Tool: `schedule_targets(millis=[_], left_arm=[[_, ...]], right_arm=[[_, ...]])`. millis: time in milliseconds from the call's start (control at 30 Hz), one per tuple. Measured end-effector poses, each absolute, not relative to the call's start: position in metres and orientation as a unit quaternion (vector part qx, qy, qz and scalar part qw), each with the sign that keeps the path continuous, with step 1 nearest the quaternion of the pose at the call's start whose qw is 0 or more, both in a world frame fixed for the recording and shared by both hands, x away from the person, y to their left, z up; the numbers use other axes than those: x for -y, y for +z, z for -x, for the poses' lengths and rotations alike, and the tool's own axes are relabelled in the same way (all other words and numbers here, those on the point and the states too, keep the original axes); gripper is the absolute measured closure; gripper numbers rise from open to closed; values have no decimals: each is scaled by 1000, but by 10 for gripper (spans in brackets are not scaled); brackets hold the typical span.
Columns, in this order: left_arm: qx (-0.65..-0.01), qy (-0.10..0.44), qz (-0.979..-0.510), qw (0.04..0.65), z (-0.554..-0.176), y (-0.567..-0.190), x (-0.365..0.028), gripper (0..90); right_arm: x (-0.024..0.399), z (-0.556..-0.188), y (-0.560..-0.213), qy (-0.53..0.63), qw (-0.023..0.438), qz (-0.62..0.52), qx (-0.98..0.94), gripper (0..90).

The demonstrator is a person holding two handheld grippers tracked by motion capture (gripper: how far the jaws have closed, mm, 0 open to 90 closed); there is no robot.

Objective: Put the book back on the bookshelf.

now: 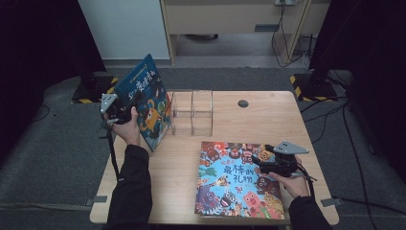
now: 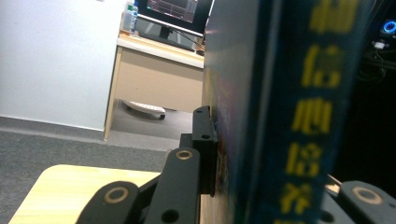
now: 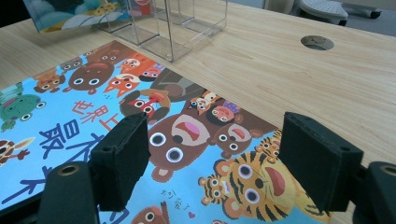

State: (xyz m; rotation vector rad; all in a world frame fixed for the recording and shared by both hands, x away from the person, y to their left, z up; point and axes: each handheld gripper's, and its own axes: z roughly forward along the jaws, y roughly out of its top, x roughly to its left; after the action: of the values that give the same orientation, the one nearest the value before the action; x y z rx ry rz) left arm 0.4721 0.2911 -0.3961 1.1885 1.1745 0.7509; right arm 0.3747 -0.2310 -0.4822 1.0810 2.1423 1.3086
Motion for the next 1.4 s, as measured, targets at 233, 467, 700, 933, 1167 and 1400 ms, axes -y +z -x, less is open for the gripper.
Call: schedule_targets(millis=[233, 467, 700, 933, 1167, 1400], left_arm=[[-506, 313, -548, 588, -453, -397, -301, 797], [-502, 313, -568, 573, -440, -392, -304, 735], [-515, 299, -571, 565, -438, -406, -300, 749], [-536, 299, -541, 574, -439, -408, -299, 823], [-542, 312, -515, 586, -449, -405, -291, 824], [-545, 320, -497, 594, -457, -407, -288, 823]], right_arm=[[231, -373, -481, 468, 203, -388, -767, 239], [231, -372, -480, 466, 204, -389, -768, 232], [231, -371, -480, 466, 203, -389, -769, 232], [229, -372, -482, 461, 202, -387, -772, 232], [229, -372, -482, 462, 202, -387, -772, 233], [229, -373, -483, 461, 202, -386, -774, 234]])
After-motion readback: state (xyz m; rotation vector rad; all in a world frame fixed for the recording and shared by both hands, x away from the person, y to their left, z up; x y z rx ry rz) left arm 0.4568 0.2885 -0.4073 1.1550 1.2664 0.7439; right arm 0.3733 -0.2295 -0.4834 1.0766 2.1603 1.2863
